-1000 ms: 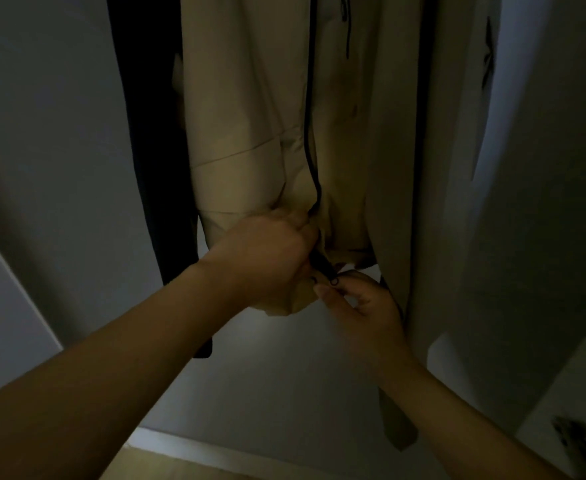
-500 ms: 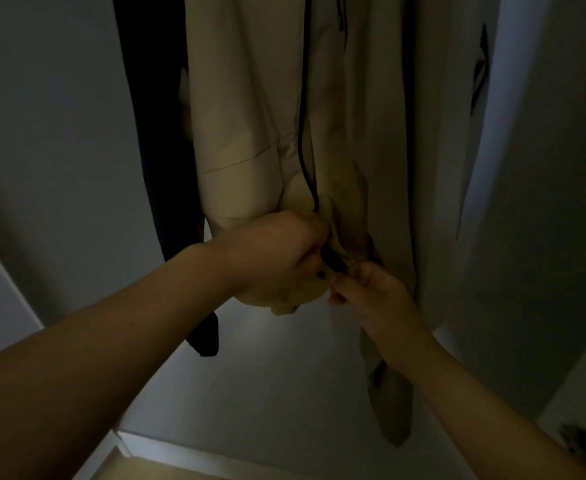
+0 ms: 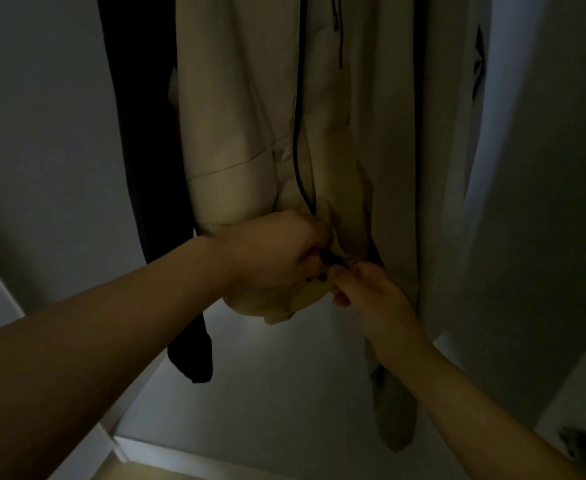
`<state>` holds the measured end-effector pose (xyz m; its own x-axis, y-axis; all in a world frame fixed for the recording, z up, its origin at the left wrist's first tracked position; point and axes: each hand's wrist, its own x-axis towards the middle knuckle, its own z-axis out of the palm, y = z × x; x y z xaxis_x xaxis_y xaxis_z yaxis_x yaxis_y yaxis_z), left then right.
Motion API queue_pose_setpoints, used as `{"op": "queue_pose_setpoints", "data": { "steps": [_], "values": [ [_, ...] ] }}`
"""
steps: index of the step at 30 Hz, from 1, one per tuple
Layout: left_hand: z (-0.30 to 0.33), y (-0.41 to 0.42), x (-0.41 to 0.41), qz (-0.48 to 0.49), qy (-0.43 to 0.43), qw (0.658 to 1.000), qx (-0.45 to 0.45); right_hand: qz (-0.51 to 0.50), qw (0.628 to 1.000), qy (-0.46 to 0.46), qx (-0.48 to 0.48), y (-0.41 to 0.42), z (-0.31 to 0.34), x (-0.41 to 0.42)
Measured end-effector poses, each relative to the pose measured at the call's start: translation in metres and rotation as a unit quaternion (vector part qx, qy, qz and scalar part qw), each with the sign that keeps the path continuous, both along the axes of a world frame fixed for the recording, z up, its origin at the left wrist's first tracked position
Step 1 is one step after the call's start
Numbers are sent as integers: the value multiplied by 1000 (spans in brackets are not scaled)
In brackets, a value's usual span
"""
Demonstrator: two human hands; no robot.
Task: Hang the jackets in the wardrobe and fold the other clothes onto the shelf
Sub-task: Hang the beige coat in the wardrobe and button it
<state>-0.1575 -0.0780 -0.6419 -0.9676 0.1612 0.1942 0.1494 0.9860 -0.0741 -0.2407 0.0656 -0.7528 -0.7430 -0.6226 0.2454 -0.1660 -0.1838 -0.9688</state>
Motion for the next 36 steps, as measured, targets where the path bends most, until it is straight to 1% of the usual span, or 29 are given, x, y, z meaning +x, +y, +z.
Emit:
{"op": "queue_pose_setpoints", "data": {
  "steps": [4,6,9,12,16,18,20,22,23,24,25,26,27,28,29,30,31,32,33,36],
  "values": [
    [-7,-5,-6,-2,-19,997,-77,-22,999,25,-21,4,-2,3],
    [-6,-13,-11,26,-27,991,-130,-36,999,28,-24,6,-5,6],
    [8,-31,-15,66,-26,976,-205,-55,998,10,-32,11,-6,11],
    [27,-44,-18,107,5,954,-280,-88,995,-11,-46,15,-14,14],
    [59,-47,-16,158,86,910,-374,-124,990,-49,-38,14,-28,15],
    [68,-43,-16,150,105,898,-400,-124,990,-66,7,11,-26,8],
    [70,-31,-19,127,102,904,-396,-90,988,-59,110,3,-19,-1],
    [74,-21,-26,87,78,920,-375,-23,976,-28,214,-4,-4,-3],
    [78,-17,-28,69,62,928,-360,10,974,1,228,-7,3,-1],
    [83,-15,-28,58,52,937,-340,23,975,15,220,-10,12,2],
    [89,-14,-27,48,51,944,-321,-8,976,47,210,-12,23,6],
    [93,-12,-25,35,58,950,-305,-68,971,110,203,-12,37,8],
    [95,-11,-23,21,69,953,-294,-124,952,185,208,-12,51,9],
    [97,-10,-21,10,75,955,-287,-136,940,236,204,-11,66,9],
    [97,-10,-19,0,77,956,-283,-103,946,228,204,-11,83,8],
    [96,-12,-18,-4,69,957,-283,-49,960,189,202,-14,98,6],
    [96,-14,-16,-1,49,957,-286,-16,964,169,202,-17,108,2],
    [97,-16,-14,9,27,956,-293,-5,966,165,199,-21,117,-1],
    [99,-19,-11,24,9,953,-302,-16,962,176,207,-22,124,-2],
    [107,-29,-8,78,-21,936,-344,-24,949,228,214,-15,130,1]
  ]
}}
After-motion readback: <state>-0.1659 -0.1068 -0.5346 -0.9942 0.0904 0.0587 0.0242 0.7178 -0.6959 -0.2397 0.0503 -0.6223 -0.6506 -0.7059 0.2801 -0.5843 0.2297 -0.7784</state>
